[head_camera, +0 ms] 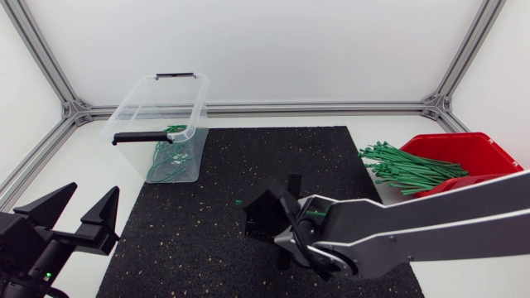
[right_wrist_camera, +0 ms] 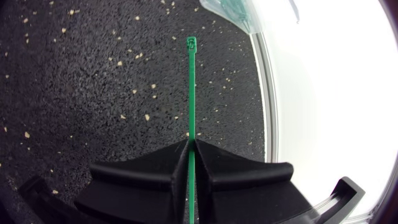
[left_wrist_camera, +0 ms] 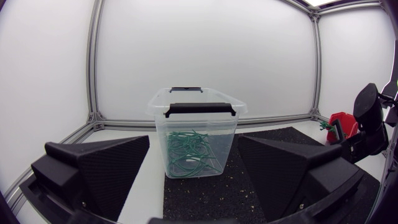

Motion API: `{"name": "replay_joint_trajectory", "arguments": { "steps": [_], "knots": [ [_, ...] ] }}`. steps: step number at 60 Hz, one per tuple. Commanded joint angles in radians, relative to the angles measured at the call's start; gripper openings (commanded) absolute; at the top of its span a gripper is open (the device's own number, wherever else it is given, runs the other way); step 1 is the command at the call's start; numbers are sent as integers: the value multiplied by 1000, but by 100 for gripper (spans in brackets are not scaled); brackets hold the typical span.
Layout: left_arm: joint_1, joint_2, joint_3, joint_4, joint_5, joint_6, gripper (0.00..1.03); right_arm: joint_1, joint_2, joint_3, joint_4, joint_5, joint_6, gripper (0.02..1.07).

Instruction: Take a green cable tie from the red box, thread the tail through the head to close it, then place it in the transparent bin on the left.

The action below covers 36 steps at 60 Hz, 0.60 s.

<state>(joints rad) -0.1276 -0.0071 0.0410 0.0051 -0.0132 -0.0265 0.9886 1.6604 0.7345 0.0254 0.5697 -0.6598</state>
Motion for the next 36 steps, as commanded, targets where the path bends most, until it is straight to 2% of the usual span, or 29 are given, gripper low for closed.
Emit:
{"name": "replay_joint_trajectory", "arguments": {
  "steps": [1, 9, 23, 29, 33, 36],
  "knots": [
    [3, -5, -39, -16, -2, -20, 100, 24, 67, -34, 21, 42, -21, 12],
    [3, -5, -39, -17, -2, -20, 100, 44, 71, -43, 56, 87, -46, 12],
    [2, -5, -39, -17, -2, -20, 100, 91, 65, -84, 21, 84, -52, 15],
    [3, -5, -39, -17, -2, -20, 100, 122, 56, -115, -4, 79, -50, 35],
    [2, -5, -39, -17, -2, -20, 100, 137, 19, -132, -42, 42, -44, 50],
    [2, -5, -39, -17, -2, -21, 100, 139, -24, -132, -93, 1, -24, 56]
  ]
}}
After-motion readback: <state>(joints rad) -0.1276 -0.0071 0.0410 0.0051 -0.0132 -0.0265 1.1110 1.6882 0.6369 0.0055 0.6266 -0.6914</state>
